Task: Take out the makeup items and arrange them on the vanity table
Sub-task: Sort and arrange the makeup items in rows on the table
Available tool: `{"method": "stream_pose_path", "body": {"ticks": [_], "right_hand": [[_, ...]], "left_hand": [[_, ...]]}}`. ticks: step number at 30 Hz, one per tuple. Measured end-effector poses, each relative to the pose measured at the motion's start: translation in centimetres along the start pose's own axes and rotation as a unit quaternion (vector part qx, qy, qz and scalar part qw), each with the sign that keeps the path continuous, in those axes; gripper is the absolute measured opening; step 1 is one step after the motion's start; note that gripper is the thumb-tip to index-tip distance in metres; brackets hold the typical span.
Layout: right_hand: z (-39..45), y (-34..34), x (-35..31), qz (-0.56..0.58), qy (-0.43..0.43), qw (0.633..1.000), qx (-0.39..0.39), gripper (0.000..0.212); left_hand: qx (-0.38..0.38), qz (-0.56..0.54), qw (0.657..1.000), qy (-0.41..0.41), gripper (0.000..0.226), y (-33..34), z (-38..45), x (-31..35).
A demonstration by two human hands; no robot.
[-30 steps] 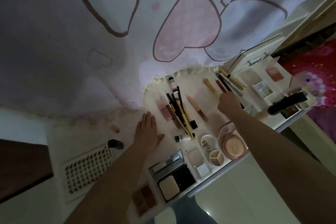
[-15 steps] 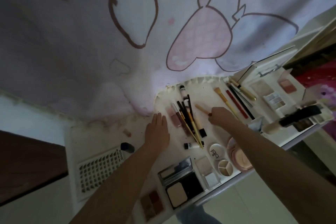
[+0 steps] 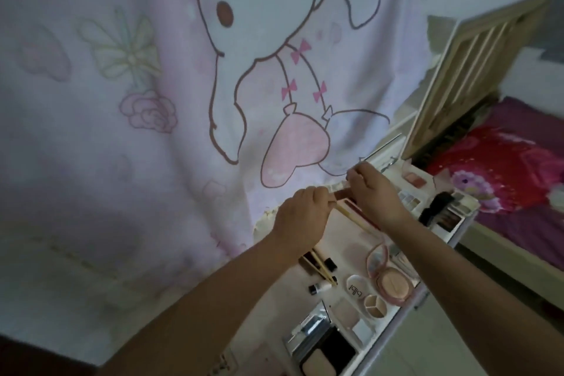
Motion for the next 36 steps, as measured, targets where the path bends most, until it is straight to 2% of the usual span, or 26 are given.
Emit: {"method": "stream_pose_path", "body": {"ticks": [4,7,10,15,18,22,24,26,28,30,32,34,36], "right_hand": [[-2.4,-3.6,-2.5,-0.003,-0.042,0.995,0.095,0.017],[-4.9,-6.2,-3.8,-0.038,-0.113,0.981,0.154,0.016],[-6.7,-8.6,-4.8,-0.053,-0.143,0.970,0.188,0.008],[-6.6,-11.4,-4.7,-0.038,-0.037,0.992,0.113,0.031],[-6.7,-12.6,-5.8,0.013,-0.072,0.988,0.136,0.013],[-6.2,-13.9,-6.9,0.090,-0.100,0.982,0.131,0.018],[-5.7,-14.1,-7.3,0.074,-0.082,0.989,0.099,0.015],[-5.0,-14.3,-7.5,0.034,-0.050,0.994,0.092,0.030],[-4.5,-14.6,-7.7,0.011,-0.048,0.992,0.114,0.030],[-4.5,-14.7,-8.0,0.016,-0.095,0.985,0.144,0.018],[-4.5,-14.8,-8.2,0.040,-0.139,0.977,0.159,0.015],[-4.3,-15.0,-8.5,0.069,-0.137,0.977,0.145,0.015],[-4.0,-15.2,-8.8,0.046,-0.113,0.984,0.132,0.010]], "left_hand": [[-0.097,-0.049,0.992,0.063,0.028,-3.9,2.2,1.6],[-0.196,-0.146,0.965,0.091,0.014,-6.1,3.4,3.2],[-0.217,-0.193,0.948,0.128,0.021,-7.9,4.1,5.0],[-0.089,-0.111,0.975,0.173,0.020,-9.8,5.7,6.3],[-0.061,-0.098,0.977,0.181,0.023,-10.9,7.0,7.1],[0.005,-0.082,0.977,0.197,0.023,-12.5,8.5,7.8],[0.050,-0.044,0.971,0.230,0.021,-13.3,8.6,8.1],[0.081,0.003,0.957,0.280,0.013,-13.9,8.4,8.4],[0.099,0.030,0.949,0.299,0.016,-14.3,8.3,8.5],[0.104,0.021,0.951,0.290,0.018,-14.6,8.4,8.4],[0.107,-0.006,0.957,0.269,0.017,-15.0,8.7,8.0],[0.111,-0.010,0.959,0.262,0.016,-15.3,9.0,7.8],[0.115,-0.009,0.955,0.272,0.017,-15.6,9.2,7.9]]}}
Point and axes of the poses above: each hand's wrist, its own z-axis towards the middle knuckle, its own y-axis out of the palm, x = y × z, the point moved 2 cm from there along z, towards the middle knuckle, and after that the axes turned 15 degrees about -z, right-handed, at the moved point
